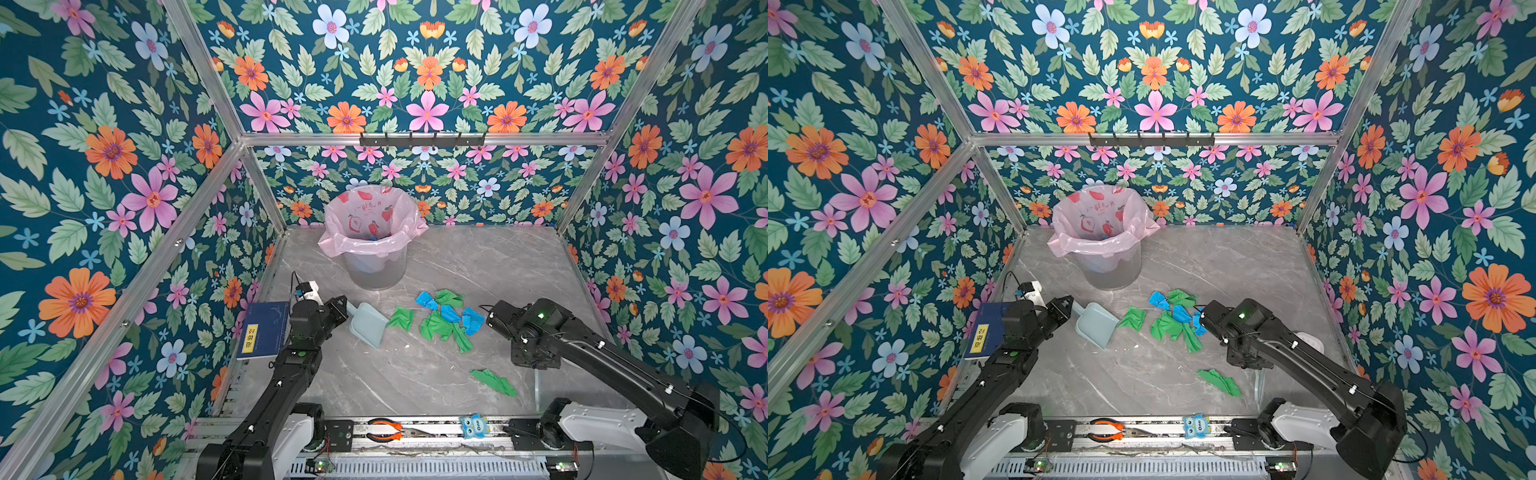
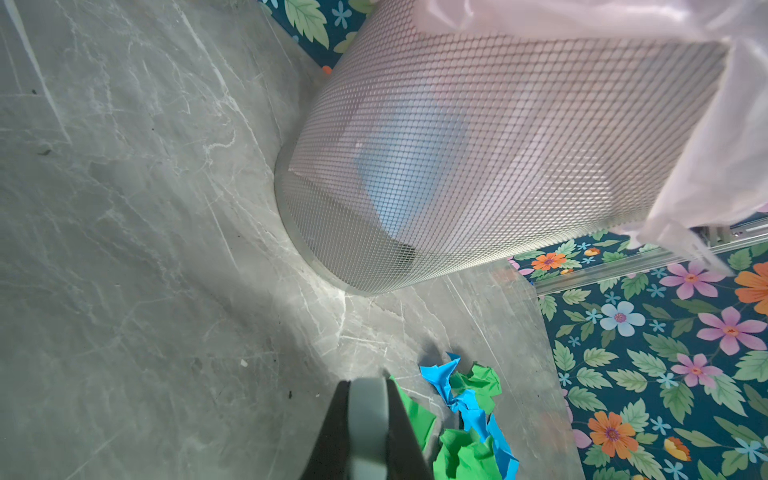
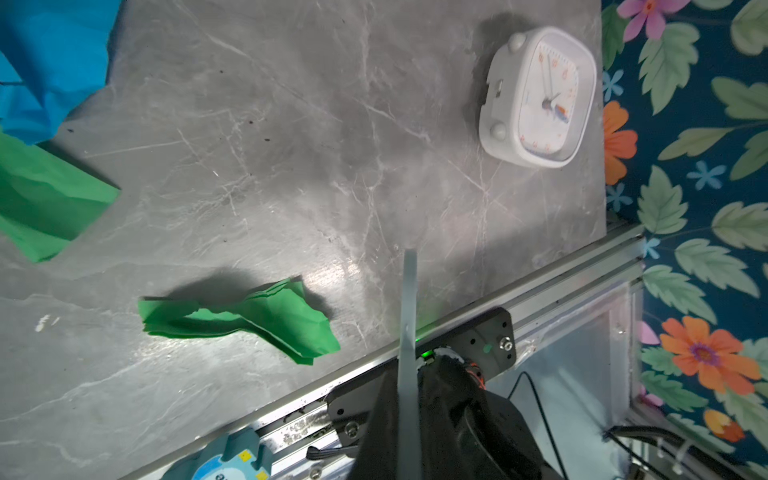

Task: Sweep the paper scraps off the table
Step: 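Move the brush in the right gripper out beyond the scrap pile, then sweep green and blue scraps with the right gripper's brush toward the dustpan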

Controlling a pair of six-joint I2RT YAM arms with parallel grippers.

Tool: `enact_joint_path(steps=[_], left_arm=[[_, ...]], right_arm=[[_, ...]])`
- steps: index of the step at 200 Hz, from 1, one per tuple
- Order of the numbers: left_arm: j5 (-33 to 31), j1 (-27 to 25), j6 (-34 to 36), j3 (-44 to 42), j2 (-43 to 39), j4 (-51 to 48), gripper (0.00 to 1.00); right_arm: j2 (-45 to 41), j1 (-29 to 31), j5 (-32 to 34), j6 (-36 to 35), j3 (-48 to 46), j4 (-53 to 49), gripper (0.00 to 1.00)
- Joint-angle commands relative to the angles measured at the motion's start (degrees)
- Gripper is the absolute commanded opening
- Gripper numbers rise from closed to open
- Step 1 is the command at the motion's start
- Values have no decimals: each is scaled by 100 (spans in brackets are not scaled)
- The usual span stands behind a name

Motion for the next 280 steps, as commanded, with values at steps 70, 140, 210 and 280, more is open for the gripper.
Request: enact_joint_path(steps=[70,140,210,280], left_arm=[[-1,6,-32,-39,-23,145,0],[-290,6,266,-67,-322,-408,0],[-99,6,-414,-1047,611,2541,0],[-1233,6,-666,-2020,718,4740,0]], right_arm=[[513,34,-856,186,226,2312,0],[500,21,-40,-1214,868,2223,0],[1058,-9,-38,-3111,1377,3845,0],[1457,-191,-526,-3850,1239,5241,0]])
